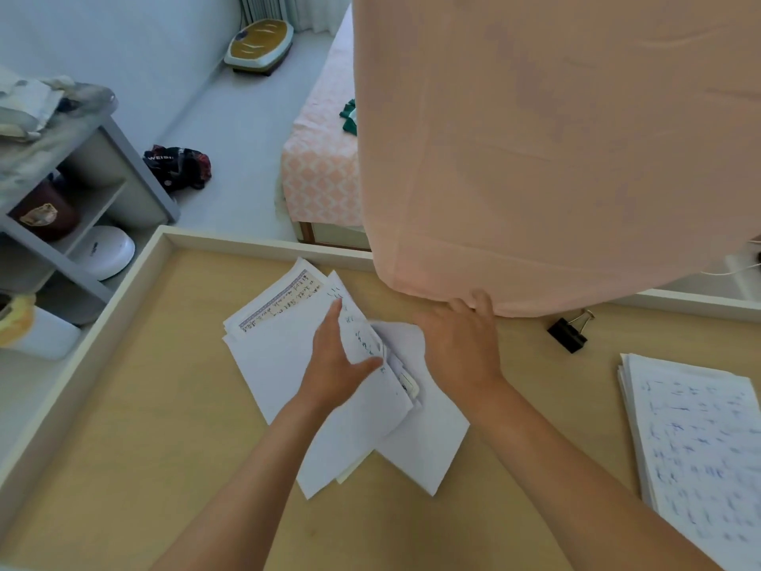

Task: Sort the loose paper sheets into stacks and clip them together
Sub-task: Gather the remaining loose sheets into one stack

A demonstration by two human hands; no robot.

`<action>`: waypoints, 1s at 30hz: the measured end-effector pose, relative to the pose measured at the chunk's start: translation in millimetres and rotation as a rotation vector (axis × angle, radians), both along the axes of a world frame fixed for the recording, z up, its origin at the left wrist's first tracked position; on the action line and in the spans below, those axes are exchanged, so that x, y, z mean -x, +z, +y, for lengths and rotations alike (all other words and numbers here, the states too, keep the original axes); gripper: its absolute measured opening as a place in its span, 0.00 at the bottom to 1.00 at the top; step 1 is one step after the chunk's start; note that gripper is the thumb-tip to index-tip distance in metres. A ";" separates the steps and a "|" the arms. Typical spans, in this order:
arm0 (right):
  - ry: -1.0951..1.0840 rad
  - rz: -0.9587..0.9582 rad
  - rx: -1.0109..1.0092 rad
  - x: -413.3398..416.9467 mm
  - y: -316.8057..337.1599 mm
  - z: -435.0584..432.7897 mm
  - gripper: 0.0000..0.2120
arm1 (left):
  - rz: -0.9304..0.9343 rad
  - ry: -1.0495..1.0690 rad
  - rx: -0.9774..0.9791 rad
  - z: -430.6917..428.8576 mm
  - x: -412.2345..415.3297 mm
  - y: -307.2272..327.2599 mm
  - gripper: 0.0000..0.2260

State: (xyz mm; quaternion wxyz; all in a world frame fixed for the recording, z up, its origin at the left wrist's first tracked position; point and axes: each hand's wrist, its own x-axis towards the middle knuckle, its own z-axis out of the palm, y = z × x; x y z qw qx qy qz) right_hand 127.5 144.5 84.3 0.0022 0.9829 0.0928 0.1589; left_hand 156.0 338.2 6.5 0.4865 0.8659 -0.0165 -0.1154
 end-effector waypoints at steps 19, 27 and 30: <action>-0.470 0.692 -1.206 -29.1 -18.0 47.3 0.37 | 0.179 0.698 0.392 89.4 -7.7 18.3 0.10; -0.598 0.822 -0.847 -25.9 -104.0 104.7 0.05 | 0.409 0.644 -0.358 132.1 26.4 -42.4 0.32; -0.617 0.804 -0.631 -31.3 -116.7 124.4 0.28 | 0.410 0.621 -0.310 134.5 31.1 -50.6 0.36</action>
